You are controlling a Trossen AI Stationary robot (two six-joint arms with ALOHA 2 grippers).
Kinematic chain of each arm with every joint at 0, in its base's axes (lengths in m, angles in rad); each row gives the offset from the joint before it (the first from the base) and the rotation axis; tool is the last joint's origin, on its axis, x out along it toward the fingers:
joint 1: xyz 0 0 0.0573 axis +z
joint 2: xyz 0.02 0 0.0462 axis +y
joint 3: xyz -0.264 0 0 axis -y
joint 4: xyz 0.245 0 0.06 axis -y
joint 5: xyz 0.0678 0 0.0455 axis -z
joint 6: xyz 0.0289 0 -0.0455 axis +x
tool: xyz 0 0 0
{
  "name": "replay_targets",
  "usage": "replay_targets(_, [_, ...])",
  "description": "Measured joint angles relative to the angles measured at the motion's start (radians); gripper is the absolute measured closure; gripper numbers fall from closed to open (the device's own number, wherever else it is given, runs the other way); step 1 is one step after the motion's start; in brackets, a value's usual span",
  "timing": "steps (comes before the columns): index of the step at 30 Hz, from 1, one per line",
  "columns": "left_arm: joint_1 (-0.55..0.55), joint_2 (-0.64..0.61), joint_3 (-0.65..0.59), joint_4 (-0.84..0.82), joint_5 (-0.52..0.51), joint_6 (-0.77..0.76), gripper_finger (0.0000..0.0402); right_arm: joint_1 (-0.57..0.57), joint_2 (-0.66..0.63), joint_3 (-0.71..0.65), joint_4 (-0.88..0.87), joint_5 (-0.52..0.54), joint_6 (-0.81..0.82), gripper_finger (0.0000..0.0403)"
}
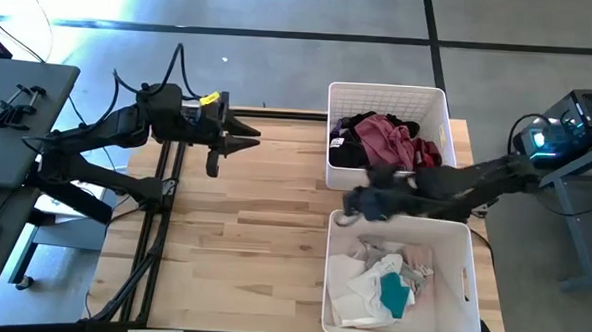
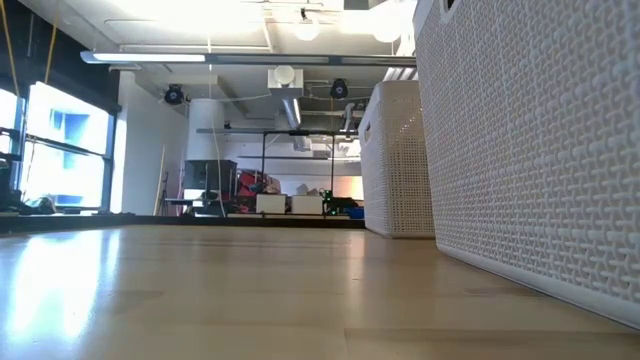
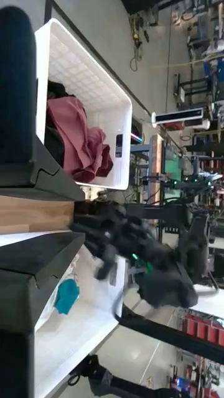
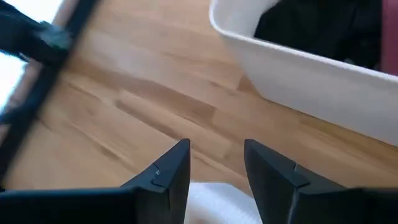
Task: Sort clothes
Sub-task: Return to home position
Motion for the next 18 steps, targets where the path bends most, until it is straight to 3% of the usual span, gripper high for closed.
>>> replay_targets(6, [0.000,0.009,0.000,-0.001,0.004,0.000,0.0323,-0.160,0.070,-0.042,0.066,-0.392,-0.300,0.0266])
replay_targets(9, [0.000,0.005,0.000,-0.001,0.004,-0.014,0.0323,-0.188,0.089,-0.039,0.060,-0.527,-0.384,0.0266])
replay_targets(14, [0.000,0.001,0.000,-0.002,0.004,-0.034,0.0323,-0.187,0.075,-0.042,0.043,-0.639,-0.420,0.0266])
replay_targets(18, [0.002,-0.001,0.000,-0.002,0.004,-0.034,0.0323,-0.178,0.037,-0.044,0.020,-0.577,-0.409,0.0266])
